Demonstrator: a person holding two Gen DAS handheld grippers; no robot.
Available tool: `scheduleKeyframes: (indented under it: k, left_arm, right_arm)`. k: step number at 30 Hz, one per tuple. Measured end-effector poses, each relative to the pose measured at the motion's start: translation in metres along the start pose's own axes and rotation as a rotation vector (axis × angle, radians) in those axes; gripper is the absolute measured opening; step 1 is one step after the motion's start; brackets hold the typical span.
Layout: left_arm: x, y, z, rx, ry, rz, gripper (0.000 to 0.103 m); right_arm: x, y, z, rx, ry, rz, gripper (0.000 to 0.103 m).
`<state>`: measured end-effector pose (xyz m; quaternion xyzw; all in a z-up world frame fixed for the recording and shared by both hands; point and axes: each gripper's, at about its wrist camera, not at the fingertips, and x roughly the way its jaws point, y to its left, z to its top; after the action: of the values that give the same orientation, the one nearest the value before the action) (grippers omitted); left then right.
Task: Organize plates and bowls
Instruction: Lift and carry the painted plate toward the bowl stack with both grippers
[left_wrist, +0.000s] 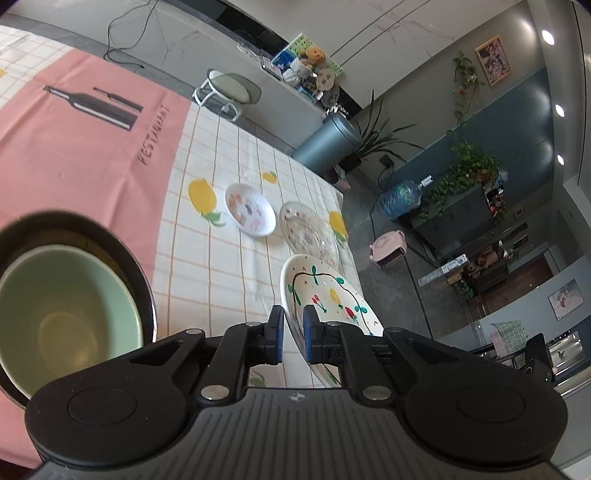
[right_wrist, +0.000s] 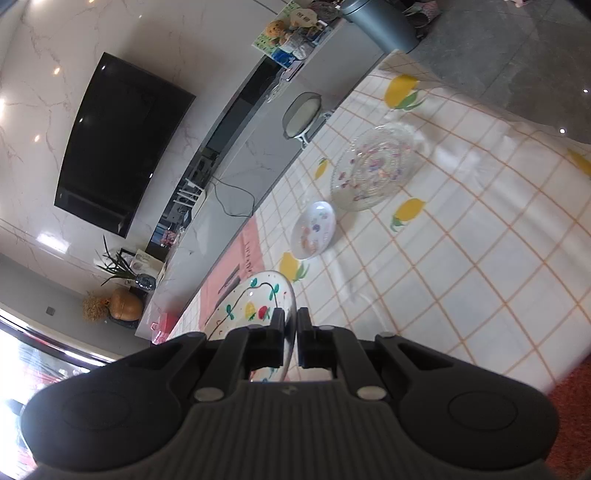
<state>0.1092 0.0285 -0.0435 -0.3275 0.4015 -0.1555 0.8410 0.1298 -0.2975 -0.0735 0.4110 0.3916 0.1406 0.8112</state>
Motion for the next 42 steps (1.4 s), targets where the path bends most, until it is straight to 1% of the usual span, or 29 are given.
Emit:
scheduleKeyframes:
  k: [3,7,14,19,22,31,35,42]
  left_arm:
    - [0.015,-0.002,-0.018,-0.009,0.043,0.008,0.011]
    - [0.032,-0.002,-0.035,0.0,0.077,0.037,0.011]
    - [0.051,-0.001,-0.051,0.015,0.121,0.098,0.011]
    - [0.062,0.004,-0.06,0.028,0.146,0.14,0.012]
    - [0.067,0.009,-0.064,0.028,0.157,0.166,0.012]
    - [0.078,0.015,-0.063,0.049,0.166,0.219,0.013]
    - [0.081,0.013,-0.062,0.068,0.16,0.243,0.013]
    - [0.083,0.009,-0.059,0.099,0.144,0.289,0.013]
  right_arm:
    - [-0.015,-0.023,-0.003,0.03,-0.007,-0.035,0.004]
    - [-0.02,-0.048,-0.007,0.059,-0.007,-0.065,0.004]
    - [-0.007,-0.074,-0.009,0.072,0.008,-0.117,0.004]
    - [0.004,-0.089,-0.012,0.104,0.029,-0.144,0.004]
    - [0.012,-0.092,-0.013,0.109,0.037,-0.16,0.004]
    - [0.031,-0.083,-0.012,0.032,0.04,-0.207,0.004]
    - [0.038,-0.083,-0.009,0.035,0.036,-0.215,0.006]
    - [0.049,-0.076,-0.009,-0.018,0.038,-0.245,0.009]
